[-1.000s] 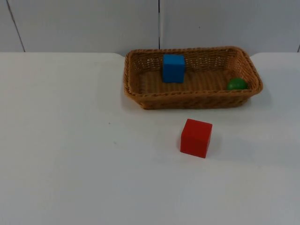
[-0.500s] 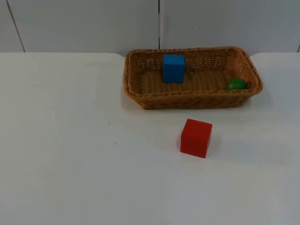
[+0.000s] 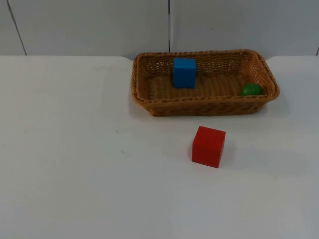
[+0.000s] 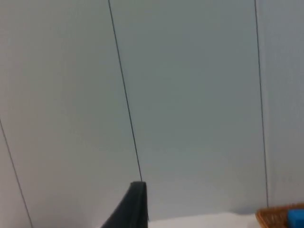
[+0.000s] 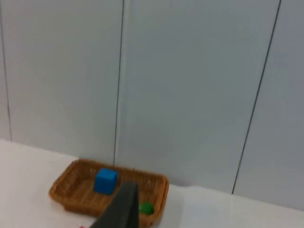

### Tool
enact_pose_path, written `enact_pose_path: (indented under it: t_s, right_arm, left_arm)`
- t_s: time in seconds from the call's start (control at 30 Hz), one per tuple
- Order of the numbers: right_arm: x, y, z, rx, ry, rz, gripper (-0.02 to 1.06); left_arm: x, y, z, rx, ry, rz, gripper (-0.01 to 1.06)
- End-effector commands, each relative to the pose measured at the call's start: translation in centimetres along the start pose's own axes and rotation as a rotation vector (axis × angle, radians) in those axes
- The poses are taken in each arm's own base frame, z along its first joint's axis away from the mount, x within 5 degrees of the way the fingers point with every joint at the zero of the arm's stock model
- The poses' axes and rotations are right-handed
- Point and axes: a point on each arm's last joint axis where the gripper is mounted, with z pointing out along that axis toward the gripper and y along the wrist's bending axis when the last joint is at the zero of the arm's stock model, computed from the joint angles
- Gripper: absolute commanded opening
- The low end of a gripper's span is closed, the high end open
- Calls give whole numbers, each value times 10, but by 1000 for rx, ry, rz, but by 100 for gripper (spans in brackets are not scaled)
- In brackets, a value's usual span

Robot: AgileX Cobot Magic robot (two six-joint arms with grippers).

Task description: Place all geometric objects except the red cube into the basket.

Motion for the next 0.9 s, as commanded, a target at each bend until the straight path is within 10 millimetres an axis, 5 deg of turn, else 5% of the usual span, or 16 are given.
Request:
enact_pose_path:
  t_s: [0.0,0.37,0.53,0.63,0.87]
  right_arm:
    - [5,1,2,-23,40,13,105]
    - [14,-7,11,61,97,56,105]
    - [38,-13,34,117,214,72,105]
    - [66,-13,58,103,324,82,105]
    - [97,-11,79,97,433,126,105]
  left_arm:
    - [3,-2,-1,32,38,-6,105]
    - [15,5,13,-35,112,-15,105]
    - [47,3,46,-22,269,-37,105]
    - [85,1,78,-8,420,-40,105]
    - [123,-2,106,-1,499,-42,105]
